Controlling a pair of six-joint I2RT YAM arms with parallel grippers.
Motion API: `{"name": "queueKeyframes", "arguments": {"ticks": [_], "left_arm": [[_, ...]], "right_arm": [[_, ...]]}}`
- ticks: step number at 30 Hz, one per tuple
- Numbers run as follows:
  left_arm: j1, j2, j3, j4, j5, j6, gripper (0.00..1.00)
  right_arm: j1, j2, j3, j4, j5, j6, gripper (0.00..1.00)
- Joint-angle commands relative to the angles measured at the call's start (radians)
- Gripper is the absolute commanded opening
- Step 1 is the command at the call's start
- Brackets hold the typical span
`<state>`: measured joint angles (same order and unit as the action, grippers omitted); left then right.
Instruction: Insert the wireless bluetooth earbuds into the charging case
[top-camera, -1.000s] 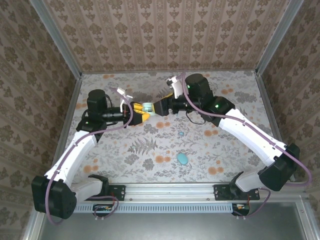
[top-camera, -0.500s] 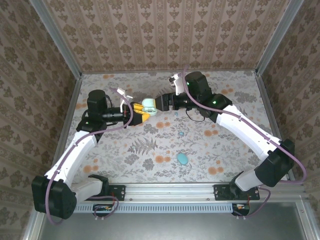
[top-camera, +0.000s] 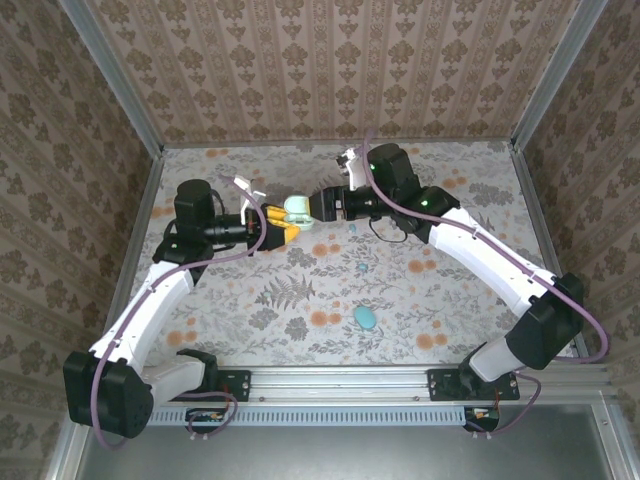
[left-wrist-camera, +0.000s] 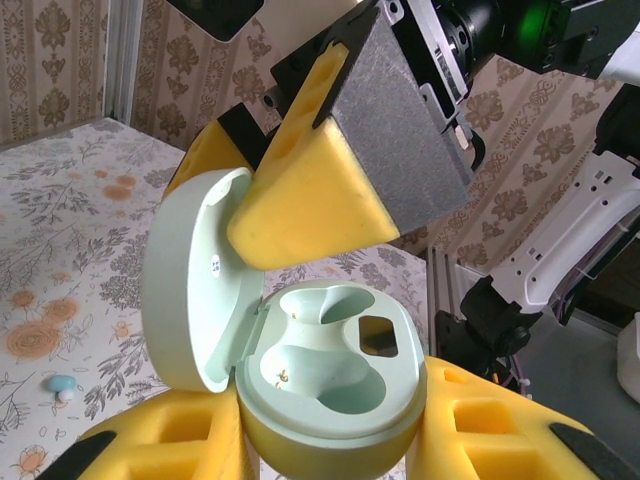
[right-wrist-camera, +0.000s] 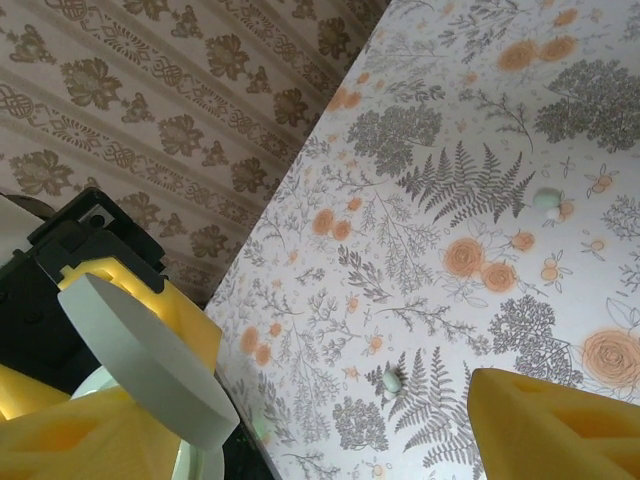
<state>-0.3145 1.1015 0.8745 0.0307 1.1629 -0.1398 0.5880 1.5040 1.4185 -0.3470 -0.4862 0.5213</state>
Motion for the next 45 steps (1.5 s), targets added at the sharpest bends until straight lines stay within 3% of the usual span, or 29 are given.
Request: {"name": "queueKeyframes", "arguments": {"ticks": [1, 15, 45], "left_arm": [[-0.002, 0.011, -0.002, -0.006, 0.06, 0.03, 0.05], [0.004, 0.062, 0.004, 0.03, 0.054, -0.017, 0.04], [-0.006, 0.042, -0.021, 0.022, 0.039, 0.037, 0.04]], "right_arm": [[-0.025, 0.007, -0.02, 0.024, 0.0, 0.046, 0.75], [-0.004, -0.014, -0.04, 0.047, -0.086, 0.028, 0.75], [-0.011, 0.045, 0.063, 0.036, -0.025, 0.058, 0.74]]}}
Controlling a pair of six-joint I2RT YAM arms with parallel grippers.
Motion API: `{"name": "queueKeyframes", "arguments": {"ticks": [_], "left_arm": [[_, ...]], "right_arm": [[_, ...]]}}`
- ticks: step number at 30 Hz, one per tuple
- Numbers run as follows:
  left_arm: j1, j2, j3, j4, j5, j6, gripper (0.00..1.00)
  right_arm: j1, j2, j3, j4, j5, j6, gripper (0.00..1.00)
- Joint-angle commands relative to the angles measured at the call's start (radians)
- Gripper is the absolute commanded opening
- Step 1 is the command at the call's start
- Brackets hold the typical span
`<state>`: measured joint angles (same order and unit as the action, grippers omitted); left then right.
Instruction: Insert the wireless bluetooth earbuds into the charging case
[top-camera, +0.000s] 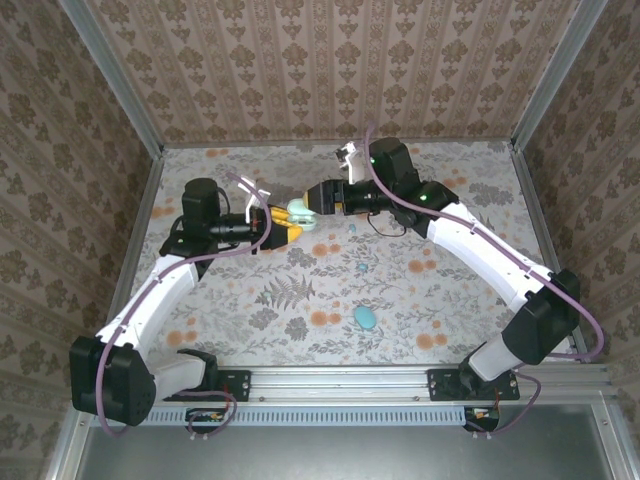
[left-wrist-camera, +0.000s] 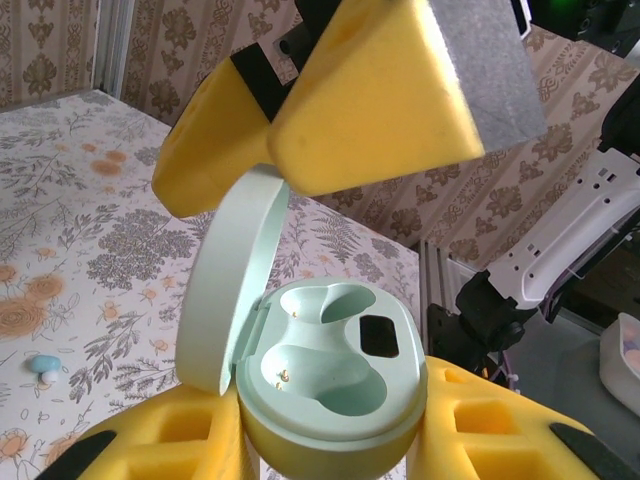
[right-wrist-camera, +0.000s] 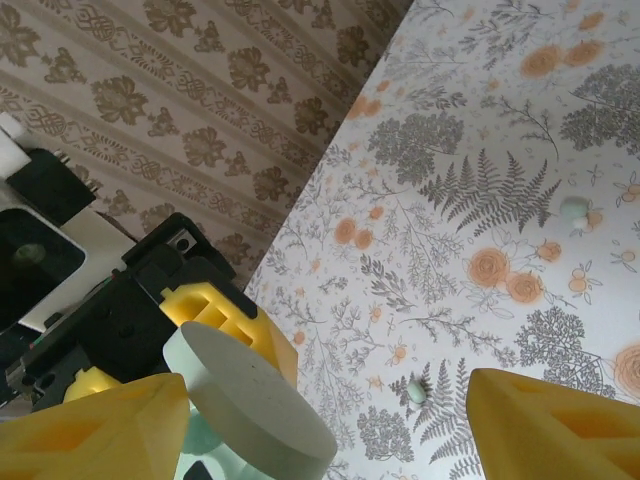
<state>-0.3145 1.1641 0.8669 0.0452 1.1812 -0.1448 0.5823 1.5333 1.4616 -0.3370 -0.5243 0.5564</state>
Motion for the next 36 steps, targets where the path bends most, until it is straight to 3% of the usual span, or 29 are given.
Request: {"name": "queueKeyframes", "arguments": {"ticks": [1, 13, 22, 28, 36], "left_arm": [[-0.006, -0.022, -0.014, 0.005, 0.018, 0.047, 0.04], [-0.001, 0.007, -0.008, 0.017, 0.019, 0.054, 0.03], [0.008, 0.003, -0.005, 0.029, 0.035, 0.046, 0.02], [0.006, 0.002, -0.002, 0.047, 0.047, 0.028, 0.02], [0.003, -0.041, -0.029, 0.044, 0.04, 0.03, 0.03]], "right_arm": [[-0.006, 0.012, 0.016, 0.037, -0.004, 0.029, 0.74], [0.0, -0.061, -0.027, 0.04, -0.027, 0.012, 0.76], [0.048, -0.129, -0.154, 0.06, -0.085, -0.109, 0.78], [0.071, -0.085, -0.115, 0.004, -0.053, -0.169, 0.79], [0.058, -0.026, -0.022, -0.062, 0.083, -0.164, 0.79]]}}
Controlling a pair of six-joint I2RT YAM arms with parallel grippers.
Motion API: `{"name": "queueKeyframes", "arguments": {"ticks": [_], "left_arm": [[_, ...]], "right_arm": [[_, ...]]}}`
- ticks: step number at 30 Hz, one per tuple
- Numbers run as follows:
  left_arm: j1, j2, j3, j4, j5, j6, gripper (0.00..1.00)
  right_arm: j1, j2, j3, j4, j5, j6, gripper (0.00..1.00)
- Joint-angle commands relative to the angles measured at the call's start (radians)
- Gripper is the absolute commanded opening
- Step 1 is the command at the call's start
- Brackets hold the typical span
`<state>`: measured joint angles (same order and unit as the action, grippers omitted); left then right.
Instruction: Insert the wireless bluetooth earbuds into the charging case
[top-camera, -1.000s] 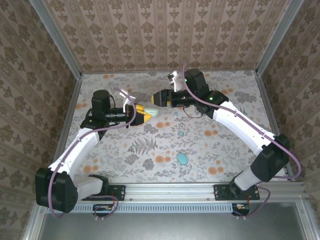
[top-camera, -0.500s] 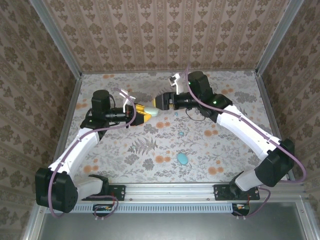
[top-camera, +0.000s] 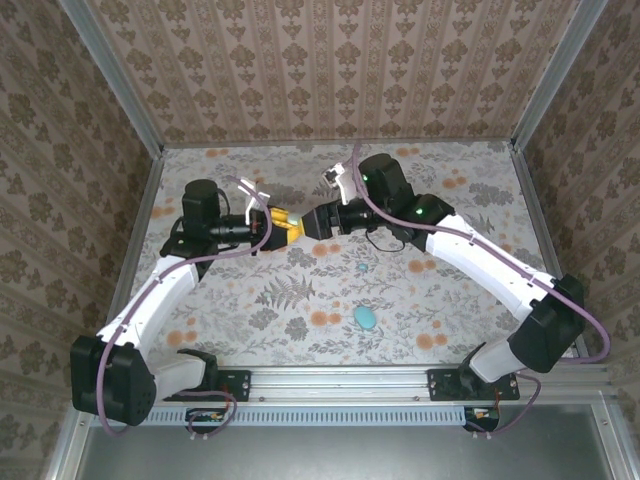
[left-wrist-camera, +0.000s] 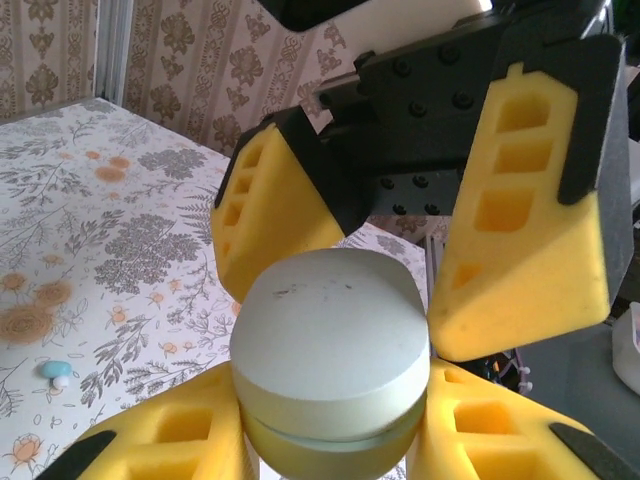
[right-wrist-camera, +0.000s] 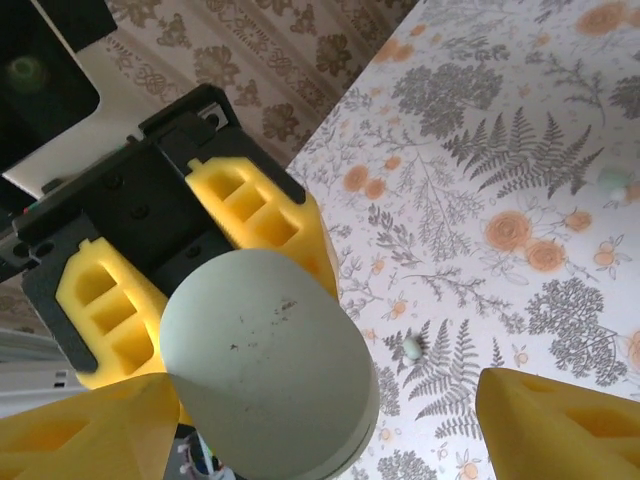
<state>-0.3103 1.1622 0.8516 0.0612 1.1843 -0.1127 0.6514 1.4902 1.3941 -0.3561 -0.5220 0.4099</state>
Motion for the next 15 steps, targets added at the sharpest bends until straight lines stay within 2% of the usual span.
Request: {"name": "queueKeyframes", "arguments": {"ticks": [1, 8, 15], "left_arm": [[0.0, -0.043, -0.017, 0.026, 0.037, -0.001, 0.03], [-0.014, -0.076, -0.041, 0.024, 0.035, 0.022, 0.03], [-0.026, -0.092, -0.053, 0.002, 0.031, 0.055, 0.03]], "right_arm": [[-0.016, 0.019, 0.051, -0.044, 0.091, -0.009, 0.78], [-0.067, 0.036, 0.058, -0.029, 0.131, 0.071, 0.78], [-0.075, 0.059, 0.04, 0.031, 0.042, 0.126, 0.78]]}}
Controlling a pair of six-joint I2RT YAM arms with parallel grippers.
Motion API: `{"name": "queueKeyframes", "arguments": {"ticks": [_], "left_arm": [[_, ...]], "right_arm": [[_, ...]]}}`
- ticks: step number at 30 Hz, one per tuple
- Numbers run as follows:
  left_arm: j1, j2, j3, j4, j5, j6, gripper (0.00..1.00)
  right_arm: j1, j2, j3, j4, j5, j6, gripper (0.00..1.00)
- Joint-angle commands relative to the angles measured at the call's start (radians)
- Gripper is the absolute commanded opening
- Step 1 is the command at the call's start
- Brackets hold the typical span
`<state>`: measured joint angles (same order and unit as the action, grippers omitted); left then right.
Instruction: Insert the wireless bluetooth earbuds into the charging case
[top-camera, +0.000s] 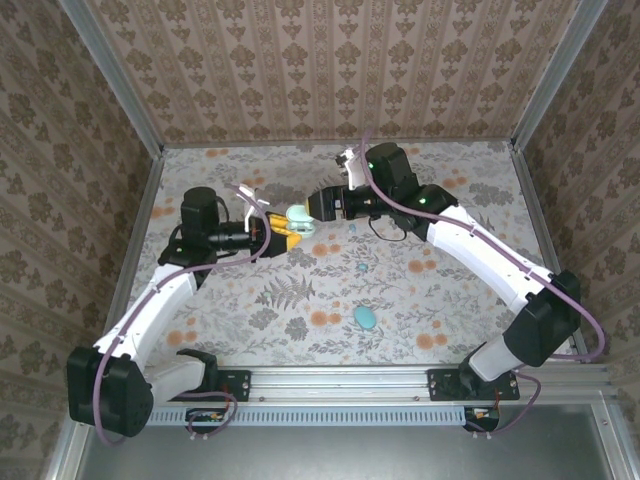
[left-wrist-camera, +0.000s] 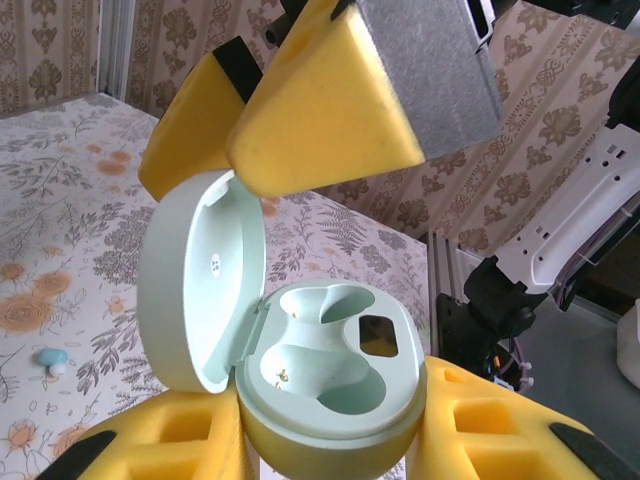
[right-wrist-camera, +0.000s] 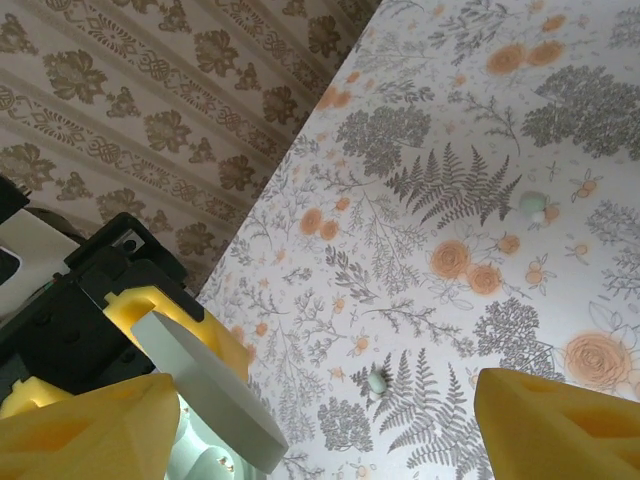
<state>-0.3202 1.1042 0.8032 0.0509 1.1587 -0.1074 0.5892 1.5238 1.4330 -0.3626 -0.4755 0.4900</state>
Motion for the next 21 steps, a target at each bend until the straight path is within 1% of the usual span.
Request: {"name": "queueKeyframes", "arguments": {"ticks": [1, 11, 21], "left_arm": [[-0.015, -0.033, -0.004, 0.007, 0.054, 0.053, 0.02], [-0.003, -0.017, 0.006, 0.0, 0.04, 0.04, 0.01], [0.01, -0.026, -0.003, 0.005, 0.022, 0.024, 0.01]], "right_arm": [[-0.012, 0.023, -0.004, 0.044, -0.015, 0.051, 0.78], [-0.009, -0.042, -0.036, 0.088, -0.076, 0.063, 0.78], [0.013, -0.046, -0.023, 0.093, -0.1, 0.06, 0.78]]}}
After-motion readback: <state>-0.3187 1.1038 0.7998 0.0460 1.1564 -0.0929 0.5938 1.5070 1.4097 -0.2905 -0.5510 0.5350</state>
